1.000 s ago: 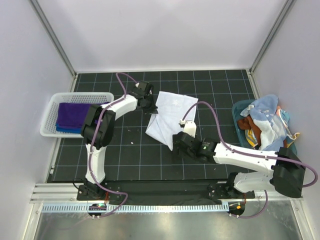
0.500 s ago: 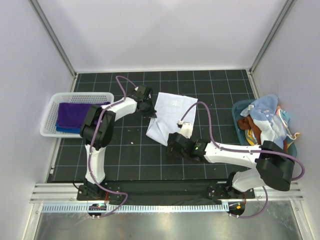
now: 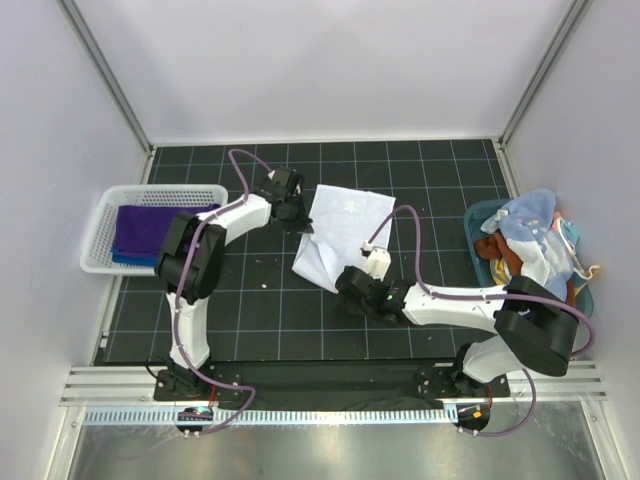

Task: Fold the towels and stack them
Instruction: Flatten out the crumpled towel

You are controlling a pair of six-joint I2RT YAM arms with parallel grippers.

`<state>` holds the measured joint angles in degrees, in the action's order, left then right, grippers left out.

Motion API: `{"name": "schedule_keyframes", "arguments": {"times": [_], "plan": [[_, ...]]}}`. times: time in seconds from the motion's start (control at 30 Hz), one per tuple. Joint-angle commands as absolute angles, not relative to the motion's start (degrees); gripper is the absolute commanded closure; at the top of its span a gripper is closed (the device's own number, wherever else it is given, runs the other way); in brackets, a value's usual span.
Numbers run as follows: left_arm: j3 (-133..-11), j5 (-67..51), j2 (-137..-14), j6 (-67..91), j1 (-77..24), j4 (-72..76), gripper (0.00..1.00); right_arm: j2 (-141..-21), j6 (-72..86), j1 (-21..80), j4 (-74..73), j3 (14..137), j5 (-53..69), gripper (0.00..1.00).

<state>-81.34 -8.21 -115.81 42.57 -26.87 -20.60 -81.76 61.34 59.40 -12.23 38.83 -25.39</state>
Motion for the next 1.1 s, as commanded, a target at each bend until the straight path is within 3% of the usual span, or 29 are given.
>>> {"name": "schedule_keyframes", "arguments": {"times": [0.0, 0.2, 0.53, 0.83, 1.07], "plan": [[-80.6, -9.23, -111.98, 41.57, -26.98, -19.78, 1.0, -81.21, 63.11, 59.06, -9.75, 38.67, -27.77, 0.41], [-79.28, -9.49, -110.57, 41.84, -27.07, -19.86, 1.0, -82.62, 62.32, 57.84, -10.37, 39.81, -26.9, 0.42], [-79.1, -10.02, -109.69, 41.66, -27.86, -20.56, 1.0, -84.63, 60.3, 53.97, -12.39, 41.31, -22.24, 0.53], [-76.91, -9.67, -106.44, 41.57, -29.0, -21.27, 1.0, -80.95, 59.77, 53.79, -14.15, 40.17, -21.54, 0.83], [-71.55, -9.32, -98.89, 41.13, -29.44, -22.32, 1.0, -72.6, 58.19, 53.79, -17.22, 37.18, -18.64, 0.9]]}}
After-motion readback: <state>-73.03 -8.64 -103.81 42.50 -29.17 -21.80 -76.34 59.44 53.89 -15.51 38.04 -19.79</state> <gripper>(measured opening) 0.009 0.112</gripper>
